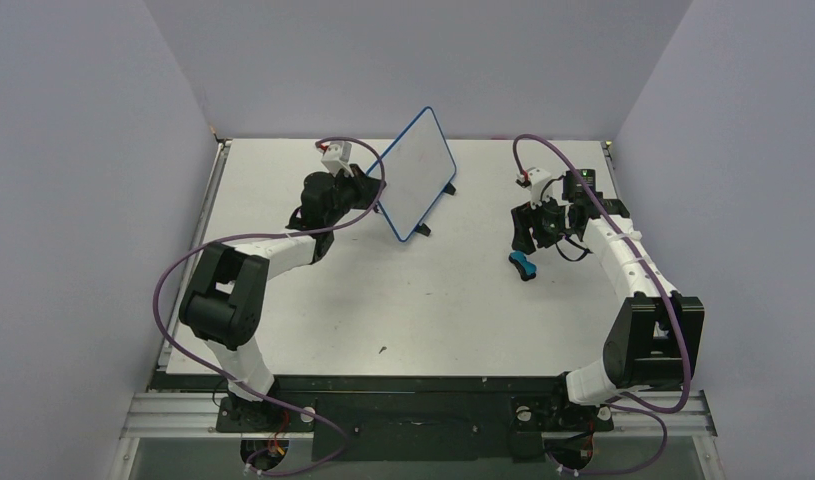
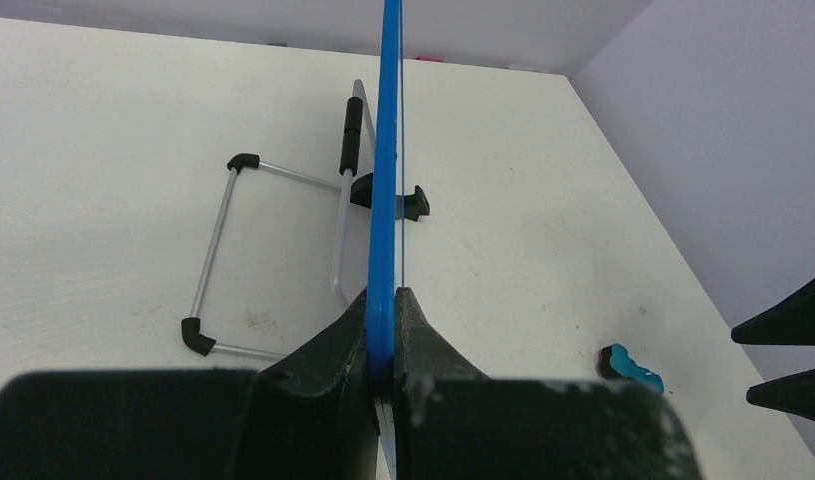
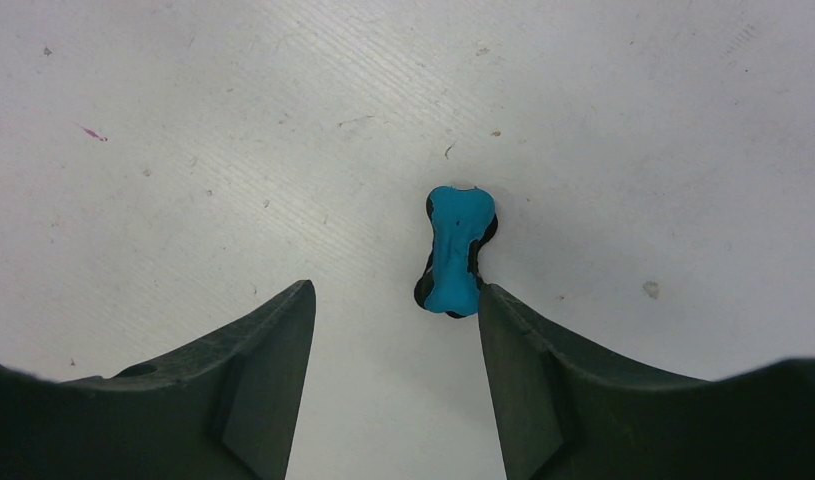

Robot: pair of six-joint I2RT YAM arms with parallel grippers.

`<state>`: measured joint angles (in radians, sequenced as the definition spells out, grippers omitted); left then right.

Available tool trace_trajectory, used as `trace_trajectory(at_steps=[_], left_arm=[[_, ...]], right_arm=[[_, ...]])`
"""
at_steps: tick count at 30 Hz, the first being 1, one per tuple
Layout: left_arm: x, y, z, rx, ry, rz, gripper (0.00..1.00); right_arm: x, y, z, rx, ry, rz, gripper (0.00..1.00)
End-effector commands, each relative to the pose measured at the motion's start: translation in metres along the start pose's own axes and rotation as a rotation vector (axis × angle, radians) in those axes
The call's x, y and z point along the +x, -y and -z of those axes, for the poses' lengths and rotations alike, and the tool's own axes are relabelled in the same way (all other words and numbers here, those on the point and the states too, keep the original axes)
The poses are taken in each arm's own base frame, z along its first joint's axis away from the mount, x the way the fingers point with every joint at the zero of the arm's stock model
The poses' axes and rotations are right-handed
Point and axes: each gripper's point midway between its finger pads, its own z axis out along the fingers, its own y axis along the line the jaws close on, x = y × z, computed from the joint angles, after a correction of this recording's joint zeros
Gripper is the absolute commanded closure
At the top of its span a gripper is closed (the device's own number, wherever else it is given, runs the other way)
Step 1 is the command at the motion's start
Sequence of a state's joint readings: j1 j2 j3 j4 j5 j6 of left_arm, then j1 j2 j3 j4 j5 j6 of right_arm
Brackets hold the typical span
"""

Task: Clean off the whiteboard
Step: Place the whiteboard on the whiteboard stand.

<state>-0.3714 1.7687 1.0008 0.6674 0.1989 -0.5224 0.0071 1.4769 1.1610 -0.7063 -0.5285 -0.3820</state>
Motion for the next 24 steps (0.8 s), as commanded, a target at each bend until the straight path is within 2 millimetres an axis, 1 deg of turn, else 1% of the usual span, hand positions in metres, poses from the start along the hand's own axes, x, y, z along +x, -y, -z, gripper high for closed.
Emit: trace_trajectory(at_steps=[1, 2, 6, 14, 18, 20, 21, 24], left_arm=[[-0.026, 0.014, -0.006, 0.063, 0.096, -0.015, 0.91], [-0.023, 0.013, -0.006, 0.058, 0.085, -0.005, 0.86], [-0.02, 0.012, -0.005, 0.058, 0.075, 0.011, 0.75], [-0.011, 0.007, 0.0, 0.048, 0.058, -0.007, 0.68], [-0.011, 0.005, 0.003, 0.04, 0.06, -0.029, 0.66], [-0.015, 0.006, 0.006, 0.04, 0.069, -0.037, 0.62], [-0.02, 0.008, 0.008, 0.037, 0.08, -0.043, 0.59], [-0.038, 0.012, 0.013, 0.032, 0.109, -0.056, 0.56]], right_arm=[[-0.005, 0.0, 0.003, -0.002, 0.025, 0.019, 0.43], [-0.005, 0.0, 0.003, -0.002, 0.026, 0.019, 0.43], [-0.005, 0.0, 0.003, -0.001, 0.025, 0.019, 0.43], [-0.005, 0.0, 0.003, -0.002, 0.022, 0.019, 0.43], [-0.005, 0.0, 0.003, -0.002, 0.022, 0.019, 0.43], [-0.005, 0.0, 0.003, -0.002, 0.022, 0.018, 0.43], [-0.005, 0.0, 0.003, -0.002, 0.021, 0.018, 0.43], [-0.004, 0.0, 0.004, -0.001, 0.021, 0.02, 0.43]])
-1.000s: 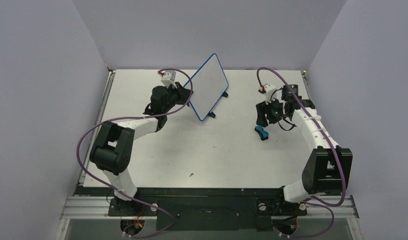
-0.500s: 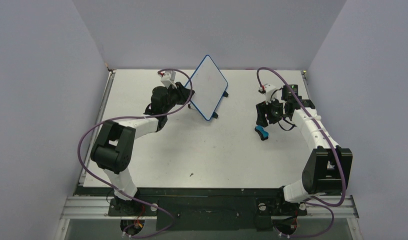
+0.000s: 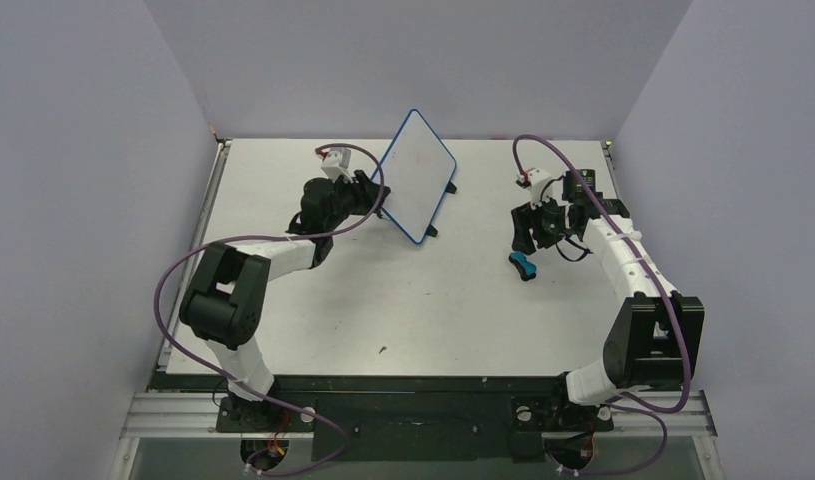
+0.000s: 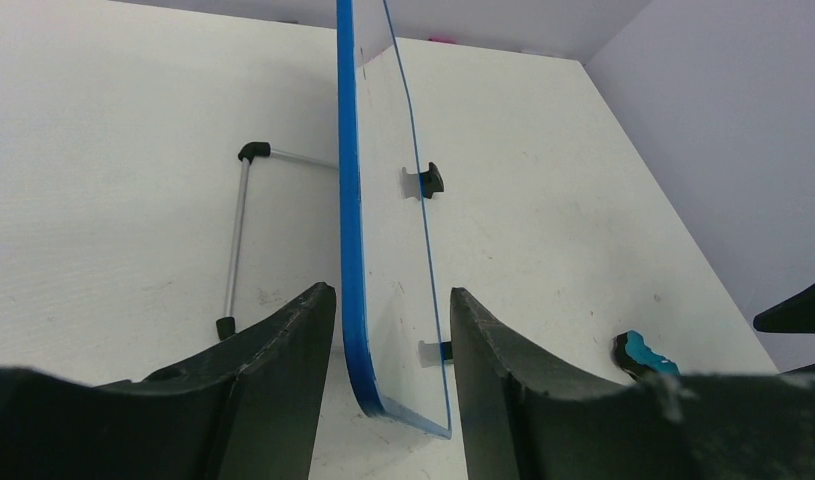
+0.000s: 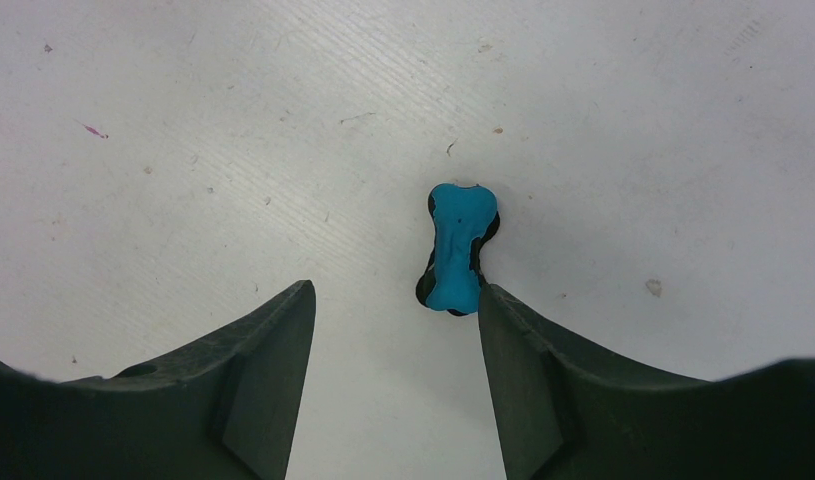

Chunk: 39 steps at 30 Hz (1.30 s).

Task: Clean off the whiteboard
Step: Place the whiteboard on the whiteboard stand, then reset both arms

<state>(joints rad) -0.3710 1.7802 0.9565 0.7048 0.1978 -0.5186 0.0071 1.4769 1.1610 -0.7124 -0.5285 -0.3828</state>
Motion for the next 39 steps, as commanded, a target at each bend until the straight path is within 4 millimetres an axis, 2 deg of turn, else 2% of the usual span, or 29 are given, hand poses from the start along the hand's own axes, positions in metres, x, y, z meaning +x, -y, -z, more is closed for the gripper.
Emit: trace_trajectory(at_steps=[1, 6, 8, 13, 15, 16, 17, 18, 19, 20, 23, 24, 25, 26, 27, 28, 29, 30, 31, 32, 33, 34, 35, 36, 37, 38, 39], left_arm=[[-0.059, 0.023, 0.014, 0.035, 0.128, -0.063, 0.55], [-0.085, 0.025, 0.028, 0.003, 0.156, -0.101, 0.51], [-0.099, 0.029, 0.04, 0.006, 0.182, -0.108, 0.49], [-0.115, 0.033, 0.068, -0.001, 0.198, -0.121, 0.47], [-0.122, 0.028, 0.083, -0.027, 0.206, -0.122, 0.46], [-0.13, 0.032, 0.094, -0.03, 0.22, -0.124, 0.46], [-0.131, 0.024, 0.101, -0.053, 0.224, -0.12, 0.46], [-0.139, 0.027, 0.114, -0.057, 0.237, -0.116, 0.45], [-0.141, 0.019, 0.122, -0.078, 0.241, -0.107, 0.45], [-0.147, 0.022, 0.136, -0.079, 0.253, -0.089, 0.44], [-0.155, 0.012, 0.165, -0.079, 0.25, -0.033, 0.42], [-0.155, 0.014, 0.175, -0.078, 0.238, 0.004, 0.41], [-0.151, 0.009, 0.182, -0.084, 0.208, 0.031, 0.4], [-0.156, 0.009, 0.191, -0.087, 0.215, 0.048, 0.39], [-0.156, 0.004, 0.201, -0.108, 0.21, 0.066, 0.35], [-0.153, 0.003, 0.205, -0.119, 0.204, 0.076, 0.32], [-0.153, 0.004, 0.215, -0.139, 0.212, 0.091, 0.2], [-0.144, 0.0, 0.217, -0.154, 0.206, 0.105, 0.15], [-0.146, 0.005, 0.226, -0.153, 0.233, 0.093, 0.09], [-0.137, 0.003, 0.229, -0.16, 0.224, 0.092, 0.06], [-0.133, 0.004, 0.235, -0.174, 0.221, 0.062, 0.05], [-0.125, 0.006, 0.236, -0.182, 0.196, 0.048, 0.04], [-0.118, 0.001, 0.242, -0.225, 0.172, 0.014, 0.04], [-0.113, 0.01, 0.242, -0.216, 0.148, -0.017, 0.04], [-0.108, 0.006, 0.25, -0.269, 0.13, -0.074, 0.04], [-0.106, 0.014, 0.252, -0.268, 0.116, -0.113, 0.04], [-0.106, 0.004, 0.264, -0.353, 0.118, -0.175, 0.04]], right_arm=[[-0.006, 0.0, 0.003, 0.002, 0.026, 0.023, 0.43], [-0.006, 0.002, 0.005, 0.011, 0.028, 0.025, 0.43], [-0.007, 0.002, 0.006, 0.016, 0.032, 0.028, 0.43], [-0.008, 0.004, 0.009, 0.036, 0.04, 0.036, 0.43], [-0.009, 0.005, 0.011, 0.047, 0.044, 0.041, 0.43], [-0.01, 0.005, 0.013, 0.052, 0.049, 0.047, 0.43], [-0.011, 0.005, 0.016, 0.059, 0.06, 0.053, 0.43], [-0.012, 0.005, 0.017, 0.064, 0.064, 0.056, 0.43], [-0.013, 0.004, 0.021, 0.071, 0.075, 0.066, 0.43], [-0.015, 0.004, 0.023, 0.077, 0.085, 0.073, 0.43], [-0.018, 0.012, 0.044, 0.138, 0.145, 0.085, 0.43], [-0.016, 0.012, 0.047, 0.148, 0.156, 0.087, 0.43], [-0.023, 0.016, 0.06, 0.186, 0.205, 0.098, 0.43], [-0.02, 0.017, 0.064, 0.201, 0.219, 0.094, 0.43], [-0.027, 0.022, 0.081, 0.249, 0.278, 0.105, 0.42], [-0.025, 0.023, 0.085, 0.264, 0.3, 0.098, 0.42], [-0.031, 0.029, 0.106, 0.323, 0.367, 0.112, 0.4], [-0.026, 0.029, 0.108, 0.328, 0.386, 0.111, 0.38], [-0.032, 0.033, 0.128, 0.384, 0.455, 0.124, 0.31], [-0.027, 0.034, 0.13, 0.396, 0.472, 0.104, 0.24], [-0.03, 0.037, 0.146, 0.441, 0.527, 0.103, 0.09], [-0.023, 0.041, 0.147, 0.447, 0.544, 0.032, 0.02], [-0.026, 0.036, 0.15, 0.425, 0.577, 0.027, 0.01], [-0.022, 0.035, 0.149, 0.4, 0.588, -0.017, 0.0], [-0.019, 0.027, 0.142, 0.337, 0.578, -0.037, 0.0], [-0.014, 0.023, 0.136, 0.297, 0.547, -0.069, 0.0], [-0.014, 0.019, 0.133, 0.267, 0.542, -0.08, 0.0]])
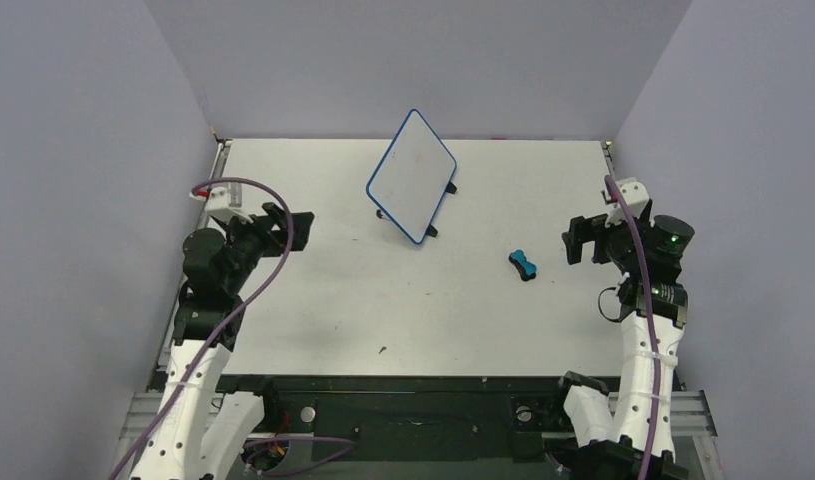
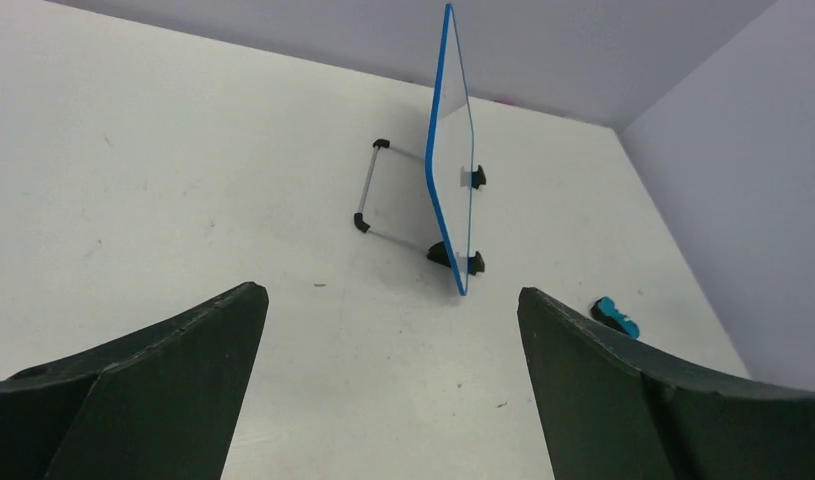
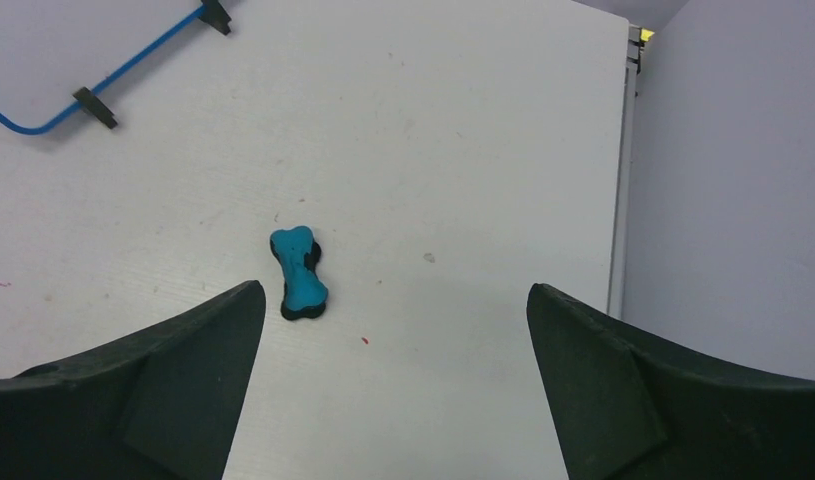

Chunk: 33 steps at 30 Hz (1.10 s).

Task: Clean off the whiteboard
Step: Reset both arms

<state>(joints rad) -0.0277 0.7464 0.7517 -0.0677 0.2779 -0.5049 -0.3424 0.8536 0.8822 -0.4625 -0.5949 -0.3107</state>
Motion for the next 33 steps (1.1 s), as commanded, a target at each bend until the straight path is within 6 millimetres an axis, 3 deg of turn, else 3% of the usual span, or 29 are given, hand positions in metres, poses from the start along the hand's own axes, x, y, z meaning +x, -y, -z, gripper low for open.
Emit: trace_trajectory(at_steps=[1, 2, 6, 12, 18, 33], left_arm=[[0.01, -0.009, 0.029, -0.145, -0.046, -0.229, 0.04], [0.001, -0.021, 0.04, -0.233, 0.004, -0.265, 0.04], [0.01, -0.031, 0.06, -0.287, 0.07, -0.329, 0.04], [0.036, -0.049, 0.062, -0.32, 0.063, -0.31, 0.05], [0.038, -0.055, 0.06, -0.346, 0.06, -0.313, 0.05], [0.038, -0.047, 0.062, -0.301, 0.067, -0.299, 0.05]], right_arm=[[0.001, -0.021, -0.009, -0.142, 0.001, -0.141, 0.01], [0.003, -0.019, -0.01, -0.127, -0.009, -0.152, 0.01], [0.005, 0.005, -0.011, 0.03, -0.006, -0.253, 0.02], [0.016, 0.011, -0.006, 0.021, 0.003, -0.257, 0.03], [0.013, 0.045, -0.003, 0.184, 0.053, -0.446, 0.03], [0.021, 0.066, -0.006, 0.313, 0.087, -0.556, 0.03]])
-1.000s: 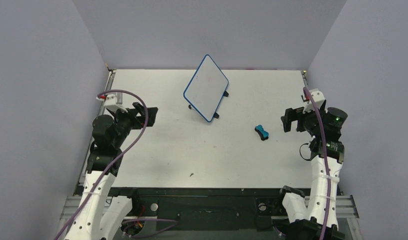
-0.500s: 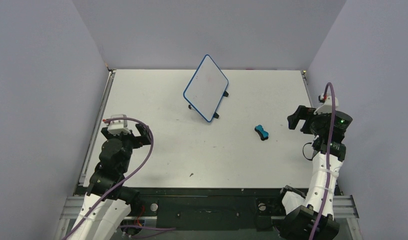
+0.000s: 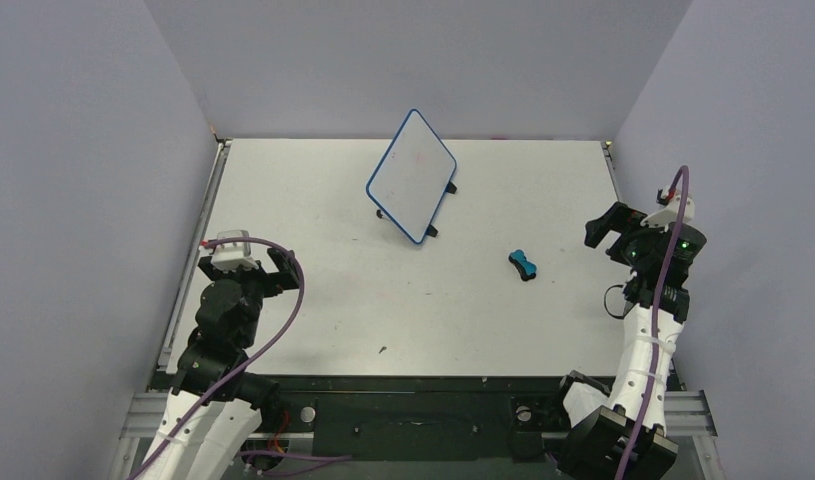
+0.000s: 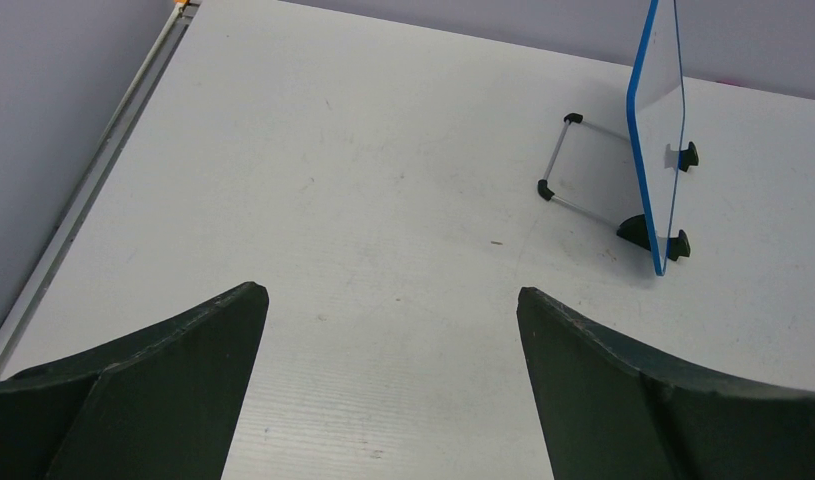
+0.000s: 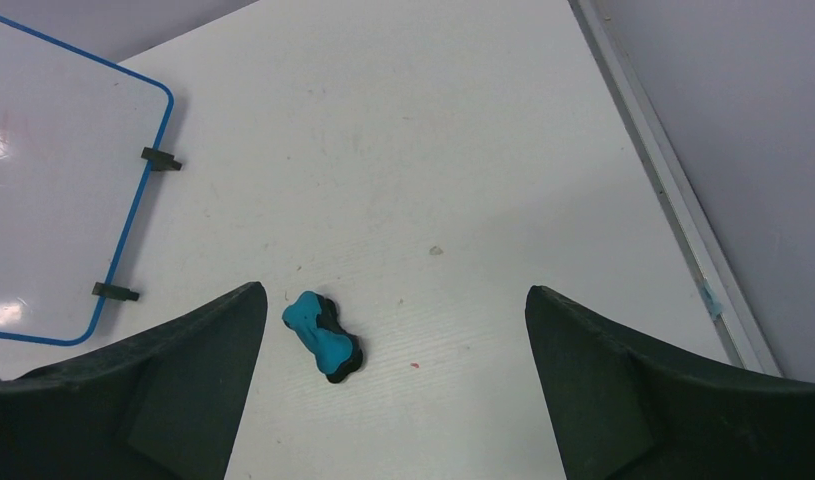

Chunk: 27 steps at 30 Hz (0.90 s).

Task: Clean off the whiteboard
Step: Reset both arms

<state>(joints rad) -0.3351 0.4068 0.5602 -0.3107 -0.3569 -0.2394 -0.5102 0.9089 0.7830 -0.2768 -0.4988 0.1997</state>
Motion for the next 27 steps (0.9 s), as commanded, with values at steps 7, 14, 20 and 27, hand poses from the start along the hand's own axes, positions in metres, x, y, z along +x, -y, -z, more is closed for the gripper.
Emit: trace_trajectory(at_steps=[7, 14, 20, 27], left_arm=[[-0.0143, 0.0077, 0.0034, 0.042, 0.048, 0.009, 0.05], [-0.0145, 0.0075, 0.004, 0.042, 0.05, 0.008, 0.05], [-0.0143, 0.0065, 0.004, 0.038, 0.05, 0.005, 0.05], [-0.0154, 0.0061, 0.0049, 0.037, 0.055, 0.006, 0.05]], right_arm=[[-0.0151, 0.006, -0.0012, 0.028, 0.066, -0.017, 0.03], [-0.0164, 0.0066, 0.0004, 0.03, 0.073, -0.019, 0.03], [-0.0173, 0.006, 0.0007, 0.027, 0.074, -0.02, 0.03], [-0.0178, 0.0047, 0.0017, 0.016, 0.07, -0.011, 0.03]])
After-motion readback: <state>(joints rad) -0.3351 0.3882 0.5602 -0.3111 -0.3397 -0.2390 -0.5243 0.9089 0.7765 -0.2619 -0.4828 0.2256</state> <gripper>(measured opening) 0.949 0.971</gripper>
